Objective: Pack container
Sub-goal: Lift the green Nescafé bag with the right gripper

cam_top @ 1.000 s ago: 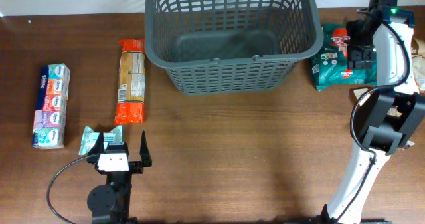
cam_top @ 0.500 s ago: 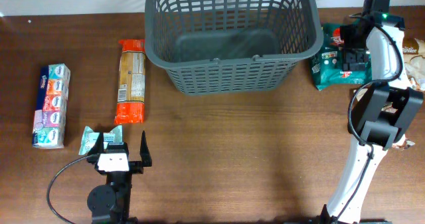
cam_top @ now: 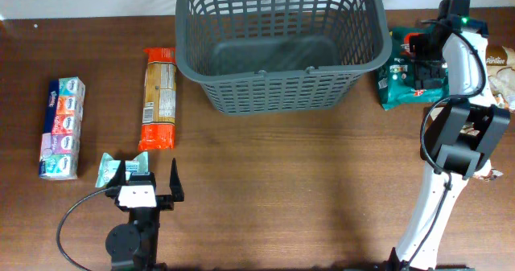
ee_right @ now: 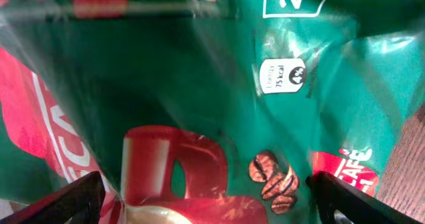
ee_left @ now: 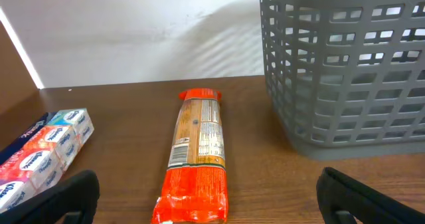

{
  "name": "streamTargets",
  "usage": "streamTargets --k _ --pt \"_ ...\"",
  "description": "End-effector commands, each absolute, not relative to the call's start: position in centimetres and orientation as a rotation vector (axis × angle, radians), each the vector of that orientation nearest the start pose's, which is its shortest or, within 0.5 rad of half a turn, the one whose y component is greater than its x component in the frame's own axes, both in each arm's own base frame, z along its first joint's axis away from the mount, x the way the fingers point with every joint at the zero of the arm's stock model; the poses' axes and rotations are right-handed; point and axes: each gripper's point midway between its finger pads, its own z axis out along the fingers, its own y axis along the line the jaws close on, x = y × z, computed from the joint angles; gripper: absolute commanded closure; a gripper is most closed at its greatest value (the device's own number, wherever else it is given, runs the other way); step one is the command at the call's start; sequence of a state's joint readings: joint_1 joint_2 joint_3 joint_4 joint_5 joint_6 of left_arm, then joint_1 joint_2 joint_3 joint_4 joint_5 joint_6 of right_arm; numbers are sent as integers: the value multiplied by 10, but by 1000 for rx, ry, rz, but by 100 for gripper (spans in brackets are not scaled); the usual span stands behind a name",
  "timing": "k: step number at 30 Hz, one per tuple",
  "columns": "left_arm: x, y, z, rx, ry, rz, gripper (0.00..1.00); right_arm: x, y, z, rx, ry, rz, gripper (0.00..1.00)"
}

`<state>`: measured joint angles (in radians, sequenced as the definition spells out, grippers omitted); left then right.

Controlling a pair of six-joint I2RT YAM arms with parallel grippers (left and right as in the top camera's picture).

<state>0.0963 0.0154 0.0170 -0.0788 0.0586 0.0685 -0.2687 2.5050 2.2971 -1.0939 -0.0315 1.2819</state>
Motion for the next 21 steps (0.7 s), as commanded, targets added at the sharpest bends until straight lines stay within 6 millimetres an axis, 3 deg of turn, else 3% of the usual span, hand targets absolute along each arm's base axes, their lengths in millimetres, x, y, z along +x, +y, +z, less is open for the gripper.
streamTargets --k 1,5,6,7,8,10,13,15,21 --pt "246 14 157 34 1646 91 1 515 -124 -17 2138 2193 210 1" --pt "246 14 157 33 1646 92 1 514 -127 -17 2144 2189 210 1" --pt "246 14 157 34 1646 91 1 514 -127 -17 2148 2188 216 7" --pt "246 14 157 34 1646 91 1 514 -128 -17 2154 2186 225 21" --pt "246 14 158 34 1645 91 1 514 -128 -17 2158 2186 231 43" --pt "246 14 157 33 1646 92 1 512 -130 -17 2164 2184 230 70" --pt "246 14 157 34 1646 91 1 512 -129 -17 2168 2187 237 91" --pt "246 14 157 34 1646 91 1 512 -128 -17 2169 2188 237 96" --pt "246 14 157 34 1646 91 1 513 -127 -16 2120 2232 252 96"
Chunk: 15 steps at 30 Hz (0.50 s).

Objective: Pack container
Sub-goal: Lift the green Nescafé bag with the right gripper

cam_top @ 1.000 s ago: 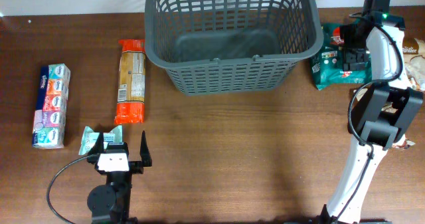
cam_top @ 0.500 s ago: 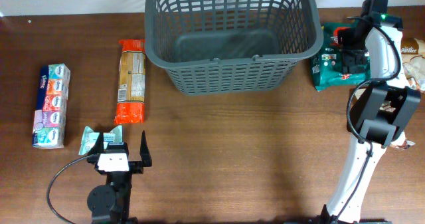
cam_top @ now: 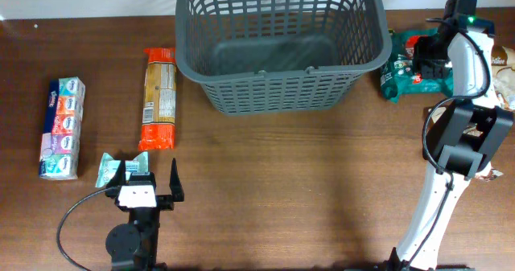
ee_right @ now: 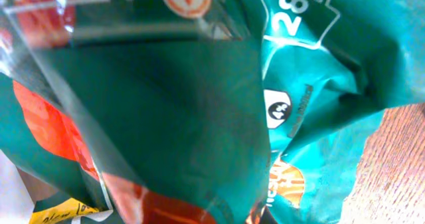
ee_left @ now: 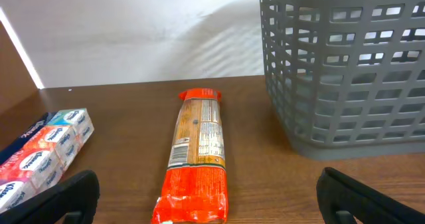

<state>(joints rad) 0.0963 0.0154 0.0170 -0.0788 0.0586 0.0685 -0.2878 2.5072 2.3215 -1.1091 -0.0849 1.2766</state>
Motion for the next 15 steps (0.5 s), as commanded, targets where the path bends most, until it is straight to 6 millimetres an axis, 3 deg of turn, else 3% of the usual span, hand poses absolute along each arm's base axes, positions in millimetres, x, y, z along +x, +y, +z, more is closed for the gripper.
streamTargets --k 1,5,8,11,15 --pt "246 14 158 34 1645 91 1 515 -127 -16 2090 2249 256 96" --pt "246 14 157 33 1646 92 1 523 -127 -13 1955 2321 283 96" --pt "246 14 158 34 1645 91 1 539 -128 1 1805 2357 345 96" --pt "246 14 157 34 1646 91 1 556 -133 29 1662 2352 367 96" --pt "246 14 158 34 1645 91 1 580 -143 92 1473 2289 374 96"
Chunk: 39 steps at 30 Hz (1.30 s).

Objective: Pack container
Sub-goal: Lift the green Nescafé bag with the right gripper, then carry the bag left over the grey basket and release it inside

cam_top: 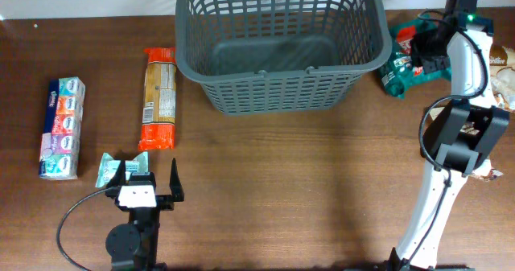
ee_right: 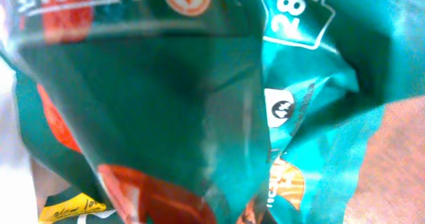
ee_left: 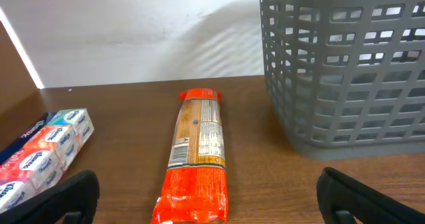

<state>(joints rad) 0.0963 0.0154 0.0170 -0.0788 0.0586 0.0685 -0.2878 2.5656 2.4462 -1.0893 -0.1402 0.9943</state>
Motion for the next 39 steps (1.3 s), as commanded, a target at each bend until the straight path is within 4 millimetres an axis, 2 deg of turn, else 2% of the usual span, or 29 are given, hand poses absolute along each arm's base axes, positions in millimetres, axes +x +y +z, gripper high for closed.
streamTargets --k 1,5,9,17,21,24,26,31,35,39 --pt "246 14 157 34 1646 91 1 582 -147 110 1451 2261 356 96" --pt "246 14 157 34 1646 91 1 586 -158 187 1322 2150 310 96" --pt "246 14 157 34 1646 91 1 579 -156 242 1235 2078 324 96" --pt "246 14 157 34 1646 91 1 570 -139 308 1061 2008 367 96" --pt "246 14 157 34 1646 91 1 567 -122 351 924 1957 368 96" --pt "246 14 157 34 1646 91 1 560 -106 394 813 1891 372 96" --pt "246 14 157 34 1646 91 1 552 -95 424 745 1839 376 96" --pt "246 14 157 34 1646 91 1 524 -78 486 637 1726 388 96" --pt "246 14 157 34 1646 91 1 501 -64 521 564 1671 385 96" --pt "246 14 157 34 1646 91 1 487 -43 539 500 1654 441 96"
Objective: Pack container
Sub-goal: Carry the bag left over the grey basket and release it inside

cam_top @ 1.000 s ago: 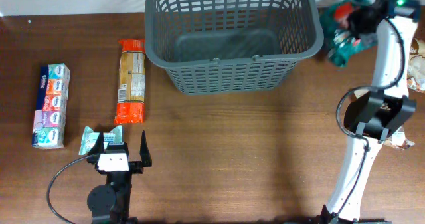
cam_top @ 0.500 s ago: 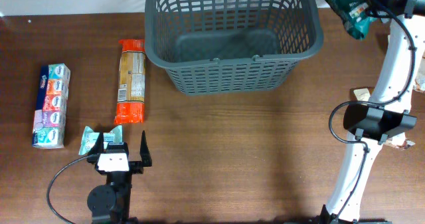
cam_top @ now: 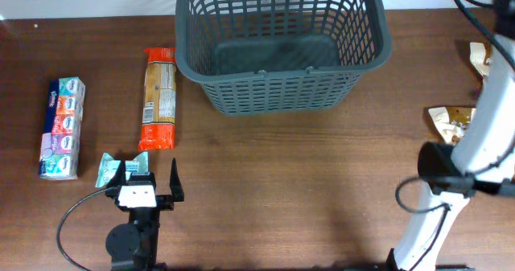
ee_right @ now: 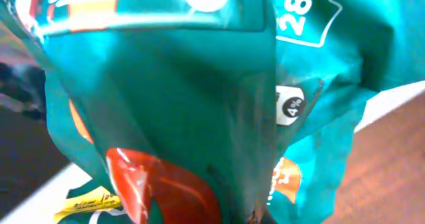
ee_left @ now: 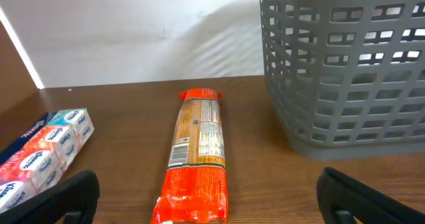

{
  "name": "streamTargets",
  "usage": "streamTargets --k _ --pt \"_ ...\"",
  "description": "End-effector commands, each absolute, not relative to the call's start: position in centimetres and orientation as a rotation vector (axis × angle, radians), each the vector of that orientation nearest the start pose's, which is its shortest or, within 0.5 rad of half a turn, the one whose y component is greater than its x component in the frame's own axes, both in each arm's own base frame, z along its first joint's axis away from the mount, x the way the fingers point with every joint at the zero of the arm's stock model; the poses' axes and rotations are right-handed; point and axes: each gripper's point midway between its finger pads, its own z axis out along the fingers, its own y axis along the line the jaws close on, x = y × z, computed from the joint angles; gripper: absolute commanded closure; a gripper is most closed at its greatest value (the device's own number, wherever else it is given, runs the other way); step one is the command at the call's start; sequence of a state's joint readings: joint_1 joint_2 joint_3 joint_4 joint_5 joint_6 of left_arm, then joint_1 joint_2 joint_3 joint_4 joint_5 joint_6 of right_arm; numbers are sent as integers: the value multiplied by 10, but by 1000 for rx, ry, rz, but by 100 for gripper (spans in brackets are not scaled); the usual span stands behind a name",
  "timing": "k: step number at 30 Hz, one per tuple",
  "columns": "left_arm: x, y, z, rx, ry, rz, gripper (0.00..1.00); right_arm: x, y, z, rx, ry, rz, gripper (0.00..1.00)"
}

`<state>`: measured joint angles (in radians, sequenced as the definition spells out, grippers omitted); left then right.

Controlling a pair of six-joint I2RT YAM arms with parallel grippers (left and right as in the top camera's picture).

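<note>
The grey mesh basket (cam_top: 278,86) stands at the back middle of the table and shows at the right of the left wrist view (ee_left: 345,84). A green coffee bag (ee_right: 199,104) fills the right wrist view, held up off the table. It hides my right gripper's fingers. In the overhead view my right arm (cam_top: 491,102) rises past the top edge, so gripper and bag are out of that view. My left gripper (cam_top: 147,178) rests open at the front left, nothing between its fingers (ee_left: 73,191).
An orange pasta packet (cam_top: 159,96) lies left of the basket. A tissue multipack (cam_top: 63,126) sits at the far left. A small teal packet (cam_top: 107,169) lies beside the left gripper. Beige packets (cam_top: 451,120) lie at the right edge near the right arm.
The green bag and my right gripper, then just right of the basket's back corner, have left the overhead view past its top edge. The left arm has not moved.
My right gripper was first down on the green bag lying right of the basket. Then the bag sat crumpled in its grip, further back. Then it was tilted up beside the basket's corner. Now it hangs high, clear of the table.
</note>
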<state>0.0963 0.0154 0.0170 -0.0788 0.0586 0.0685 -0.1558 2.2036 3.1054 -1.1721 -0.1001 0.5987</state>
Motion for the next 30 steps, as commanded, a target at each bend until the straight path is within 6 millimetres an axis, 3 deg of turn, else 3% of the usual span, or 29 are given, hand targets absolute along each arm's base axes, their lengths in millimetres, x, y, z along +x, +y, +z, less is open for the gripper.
streamTargets --k 1,11,15,21,30 --pt "246 14 157 34 1646 91 1 487 -36 541 480 1658 463 96" --pt "246 14 157 34 1646 91 1 498 32 537 210 1714 546 96" --pt "246 14 157 34 1646 91 1 509 54 523 172 1756 568 96" --pt "246 14 157 34 1646 91 1 529 90 477 98 1883 638 96" --pt "246 14 157 34 1646 91 1 537 95 394 162 2139 632 96"
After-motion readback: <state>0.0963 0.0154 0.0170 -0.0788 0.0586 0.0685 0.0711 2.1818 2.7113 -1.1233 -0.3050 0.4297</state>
